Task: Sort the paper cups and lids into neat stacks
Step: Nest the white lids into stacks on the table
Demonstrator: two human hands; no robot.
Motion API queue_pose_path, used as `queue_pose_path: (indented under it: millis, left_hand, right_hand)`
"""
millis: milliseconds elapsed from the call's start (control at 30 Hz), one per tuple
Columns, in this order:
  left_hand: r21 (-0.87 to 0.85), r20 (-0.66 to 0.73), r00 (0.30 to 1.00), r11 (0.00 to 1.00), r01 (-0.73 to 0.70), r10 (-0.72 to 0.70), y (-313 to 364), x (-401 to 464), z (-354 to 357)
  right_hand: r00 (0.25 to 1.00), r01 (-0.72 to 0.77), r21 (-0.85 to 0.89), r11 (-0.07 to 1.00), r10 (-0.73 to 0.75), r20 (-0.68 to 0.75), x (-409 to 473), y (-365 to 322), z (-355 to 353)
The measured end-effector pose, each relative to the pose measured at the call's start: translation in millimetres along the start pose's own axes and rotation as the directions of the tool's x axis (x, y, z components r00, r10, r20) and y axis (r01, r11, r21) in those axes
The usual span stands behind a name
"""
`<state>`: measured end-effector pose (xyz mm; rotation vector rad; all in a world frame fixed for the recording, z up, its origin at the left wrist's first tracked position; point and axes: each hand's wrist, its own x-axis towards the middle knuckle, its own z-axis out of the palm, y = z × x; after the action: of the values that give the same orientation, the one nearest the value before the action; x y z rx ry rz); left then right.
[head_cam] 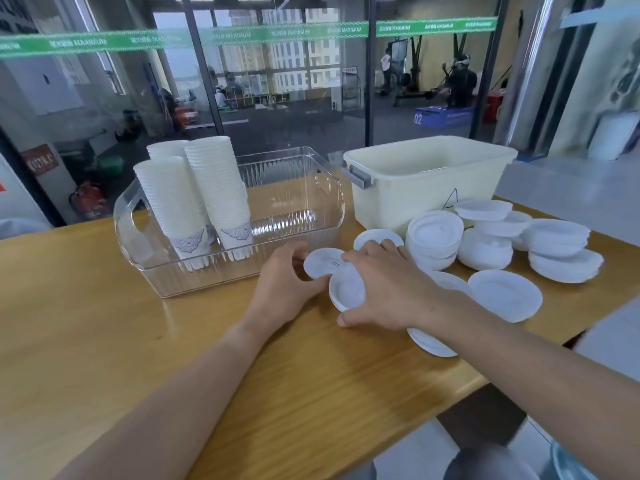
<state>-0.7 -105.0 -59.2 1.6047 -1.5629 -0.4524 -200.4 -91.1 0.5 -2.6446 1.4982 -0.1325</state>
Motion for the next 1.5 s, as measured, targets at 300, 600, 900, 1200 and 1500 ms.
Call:
queue_pose_path:
  millis: [300,600,900,1200,1500]
  left_hand:
    - [0.124,0.087,0.992,0.987,-0.102,0.092,1,-5,-7]
    - [0.115,0.073,0.995,0.99,-0.082,0.074,-2,-11,-32]
    - [-0.165,-0.005,1.0,0.986,-0.004,0.004,-37,-74,-114]
    - [-0.253,0.03,0.998,0.965,0.067,-0.062,-49,-81,-148]
    - [-0.251,0.027,0.997,0.965,0.072,-0.068,-50,-71,-145]
  right_hand:
    - [1.0,0.018,0.167,0.986,-0.014,-0.022,-1,1,0]
    - [0.995,0.049,0.404,0.914,-0.01,-0.098,7,2,0]
    - [0.963,0.262,0.656,0.708,-0.148,-0.225,12,-50,31]
    - [0.944,0.277,0.689,0.67,-0.323,-0.066,47,-75,56]
    - [0.907,0.354,0.58,0.734,-0.422,-0.02,64,-78,60]
